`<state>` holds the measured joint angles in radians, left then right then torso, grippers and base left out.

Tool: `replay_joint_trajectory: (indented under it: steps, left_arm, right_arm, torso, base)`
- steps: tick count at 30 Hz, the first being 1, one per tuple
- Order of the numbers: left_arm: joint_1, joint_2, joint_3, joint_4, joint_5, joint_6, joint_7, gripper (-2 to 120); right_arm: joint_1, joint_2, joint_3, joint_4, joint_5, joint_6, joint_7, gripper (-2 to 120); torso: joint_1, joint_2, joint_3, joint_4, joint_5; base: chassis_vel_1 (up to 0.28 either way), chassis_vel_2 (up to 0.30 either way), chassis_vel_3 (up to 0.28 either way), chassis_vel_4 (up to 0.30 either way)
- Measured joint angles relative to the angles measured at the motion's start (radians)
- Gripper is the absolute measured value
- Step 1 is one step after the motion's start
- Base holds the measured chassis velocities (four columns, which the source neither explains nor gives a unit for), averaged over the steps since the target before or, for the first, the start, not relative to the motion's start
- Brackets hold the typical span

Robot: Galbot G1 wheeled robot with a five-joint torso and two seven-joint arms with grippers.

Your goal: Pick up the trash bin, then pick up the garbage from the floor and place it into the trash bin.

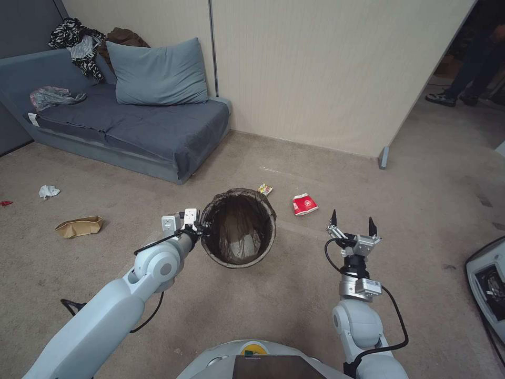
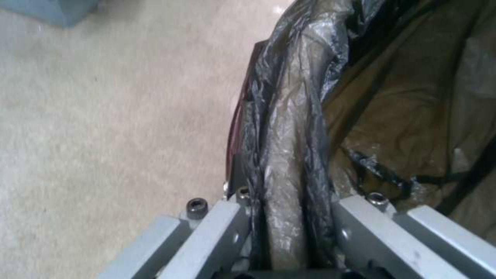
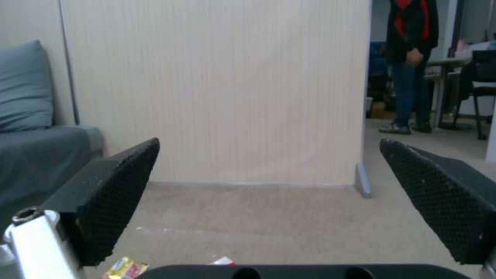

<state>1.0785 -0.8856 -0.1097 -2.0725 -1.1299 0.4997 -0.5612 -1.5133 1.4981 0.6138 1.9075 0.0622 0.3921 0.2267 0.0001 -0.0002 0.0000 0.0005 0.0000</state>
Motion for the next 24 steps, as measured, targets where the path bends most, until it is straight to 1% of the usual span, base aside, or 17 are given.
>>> replay_joint_trajectory:
  steps: [2, 3, 11, 16, 18, 19, 20, 23, 24]
  left_arm:
    - [0.004, -0.002, -0.002, -0.029, 0.003, -0.011, -0.003, 2]
    - [0.008, -0.003, -0.004, -0.035, 0.005, -0.014, -0.004, 2]
    - [0.033, -0.005, -0.015, -0.061, 0.021, -0.028, -0.002, 2]
    - [0.068, -0.013, -0.026, -0.072, 0.093, -0.076, 0.023, 2]
    - [0.074, -0.015, -0.028, -0.072, 0.109, -0.087, 0.031, 2]
    - [0.090, -0.020, -0.033, -0.071, 0.144, -0.111, 0.047, 2]
    - [0.104, -0.026, -0.037, -0.069, 0.170, -0.129, 0.058, 2]
    - [0.118, -0.033, -0.042, -0.068, 0.190, -0.144, 0.065, 2]
    - [0.157, -0.053, -0.052, -0.065, 0.244, -0.177, 0.085, 2]
  right_arm:
    - [-0.016, 0.002, 0.020, 0.014, 0.004, 0.000, 0.001, 100]
    - [-0.017, 0.001, 0.021, 0.015, 0.005, 0.000, 0.001, 100]
    - [-0.017, -0.001, 0.025, 0.020, 0.008, -0.003, 0.002, 100]
    - [-0.025, -0.002, 0.035, 0.029, 0.012, -0.007, 0.003, 100]
    - [-0.026, -0.003, 0.036, 0.029, 0.013, -0.008, 0.003, 100]
    - [-0.027, -0.005, 0.037, 0.030, 0.016, -0.010, 0.003, 100]
    - [-0.029, -0.007, 0.038, 0.030, 0.019, -0.013, 0.003, 100]
    - [-0.030, -0.009, 0.039, 0.031, 0.021, -0.015, 0.003, 100]
    - [-0.034, -0.013, 0.040, 0.034, 0.026, -0.017, 0.002, 100]
  torso:
    - [0.000, 0.000, 0.000, -0.0011, -0.0002]
    - [0.000, 0.000, 0.000, -0.0012, -0.0003]
    - [0.000, 0.000, 0.000, -0.0009, 0.0002]
    - [0.000, 0.000, 0.000, 0.0001, 0.0001]
    - [0.000, 0.000, 0.000, -0.0002, 0.0000]
    - [0.000, 0.000, 0.000, -0.0010, 0.0002]
    - [0.000, 0.000, 0.000, -0.0005, 0.0002]
    - [0.000, 0.000, 0.000, -0.0006, 0.0001]
    - [0.000, 0.000, 0.000, -0.0005, 0.0001]
  base:
    - [0.000, 0.000, 0.000, 0.000]
    - [0.000, 0.000, 0.000, 0.000]
    - [0.000, 0.000, 0.000, 0.000]
    - [0.000, 0.000, 0.000, 0.000]
    - [0.000, 0.000, 0.000, 0.000]
    - [0.000, 0.000, 0.000, 0.000]
    - [0.000, 0.000, 0.000, 0.000]
    - [0.000, 0.000, 0.000, 0.000]
    - [0.000, 0.000, 0.000, 0.000]
